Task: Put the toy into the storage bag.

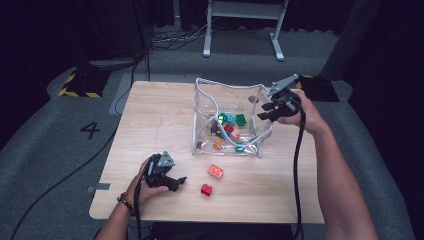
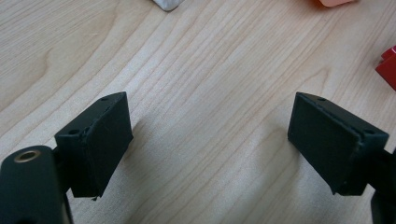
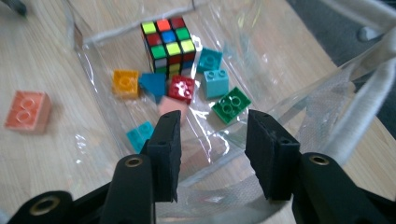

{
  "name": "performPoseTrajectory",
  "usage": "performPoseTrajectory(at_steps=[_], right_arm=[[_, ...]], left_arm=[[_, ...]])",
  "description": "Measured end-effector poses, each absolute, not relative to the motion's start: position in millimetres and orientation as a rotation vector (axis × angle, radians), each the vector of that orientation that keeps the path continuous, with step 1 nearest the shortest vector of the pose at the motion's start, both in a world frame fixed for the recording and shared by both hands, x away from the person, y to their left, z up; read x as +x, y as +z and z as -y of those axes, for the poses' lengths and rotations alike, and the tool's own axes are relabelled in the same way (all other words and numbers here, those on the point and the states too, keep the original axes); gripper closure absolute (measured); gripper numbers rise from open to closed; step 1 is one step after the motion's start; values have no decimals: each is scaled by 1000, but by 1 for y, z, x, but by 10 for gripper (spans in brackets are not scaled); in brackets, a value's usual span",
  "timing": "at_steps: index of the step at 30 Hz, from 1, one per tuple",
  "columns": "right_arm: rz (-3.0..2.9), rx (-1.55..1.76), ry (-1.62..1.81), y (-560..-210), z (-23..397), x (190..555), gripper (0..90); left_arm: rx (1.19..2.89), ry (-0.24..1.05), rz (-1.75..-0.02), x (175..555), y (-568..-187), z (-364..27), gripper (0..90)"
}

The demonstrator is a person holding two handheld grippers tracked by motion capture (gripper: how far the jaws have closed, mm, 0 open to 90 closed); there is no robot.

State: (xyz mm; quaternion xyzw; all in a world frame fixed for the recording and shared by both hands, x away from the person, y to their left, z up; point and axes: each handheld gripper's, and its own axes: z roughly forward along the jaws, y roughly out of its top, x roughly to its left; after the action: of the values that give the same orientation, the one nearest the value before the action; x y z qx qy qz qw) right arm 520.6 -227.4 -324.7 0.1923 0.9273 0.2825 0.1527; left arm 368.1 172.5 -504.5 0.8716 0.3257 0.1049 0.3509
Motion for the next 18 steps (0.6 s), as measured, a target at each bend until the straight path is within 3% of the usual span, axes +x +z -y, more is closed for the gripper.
performPoseTrajectory(at_steps=[10, 18], right_arm=[[-2467, 596, 1059, -315, 250, 490, 401], [-2316, 631, 1170, -310, 269, 469, 335]], left_arm=[[2256, 273, -844, 368, -505, -172, 138], [2257, 274, -843, 368, -505, -172, 138]])
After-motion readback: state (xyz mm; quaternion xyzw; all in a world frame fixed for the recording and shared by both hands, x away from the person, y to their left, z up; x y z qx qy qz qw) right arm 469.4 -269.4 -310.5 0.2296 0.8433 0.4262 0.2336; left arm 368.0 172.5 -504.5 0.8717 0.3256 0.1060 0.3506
